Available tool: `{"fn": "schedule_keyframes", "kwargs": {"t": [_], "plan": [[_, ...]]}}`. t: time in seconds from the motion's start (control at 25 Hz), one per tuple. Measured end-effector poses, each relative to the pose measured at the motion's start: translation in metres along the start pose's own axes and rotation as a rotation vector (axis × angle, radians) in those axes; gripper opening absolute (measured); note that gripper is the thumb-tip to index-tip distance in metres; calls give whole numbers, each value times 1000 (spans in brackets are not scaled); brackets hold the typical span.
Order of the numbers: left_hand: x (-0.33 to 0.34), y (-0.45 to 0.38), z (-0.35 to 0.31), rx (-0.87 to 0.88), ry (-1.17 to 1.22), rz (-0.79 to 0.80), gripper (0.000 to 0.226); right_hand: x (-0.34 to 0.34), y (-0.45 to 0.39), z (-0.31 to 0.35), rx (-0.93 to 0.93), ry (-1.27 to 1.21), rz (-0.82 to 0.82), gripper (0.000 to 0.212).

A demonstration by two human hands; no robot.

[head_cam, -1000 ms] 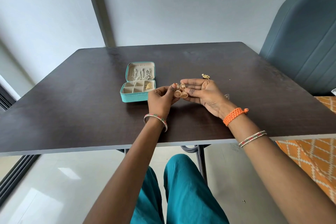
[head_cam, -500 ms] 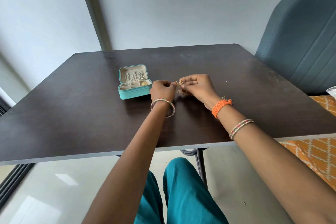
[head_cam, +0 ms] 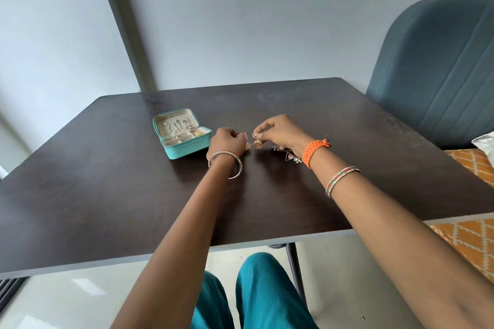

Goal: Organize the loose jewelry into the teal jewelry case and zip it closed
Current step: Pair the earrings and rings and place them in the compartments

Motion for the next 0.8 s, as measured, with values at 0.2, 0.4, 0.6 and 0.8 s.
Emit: {"fn": "schedule_keyframes", "kwargs": {"t": [0.2,0.4,0.6,0.8], "plan": [[3,-3,-2,84,-80,3,17,7,-5,2,6,118,68,9],[2,0,-5,49,-185,-71,23,0,-4,9,-1,154,6,12],[-7,-2,-16,123,-135,-139,21,-84,-2,-2,2,24,-172,14],[13,12,-63,316,-131,-187,17,-98,-5,-45,-9,146,-211,13]]}}
Point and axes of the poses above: each hand's wrist, its own y-axis away from the middle knuckle, its own x-axis out of the palm, z = x × y, the point moved 6 cm from there along -y, towards the middle knuckle, and after that the axes turned 7 degrees about -y, right-handed, at the moved point
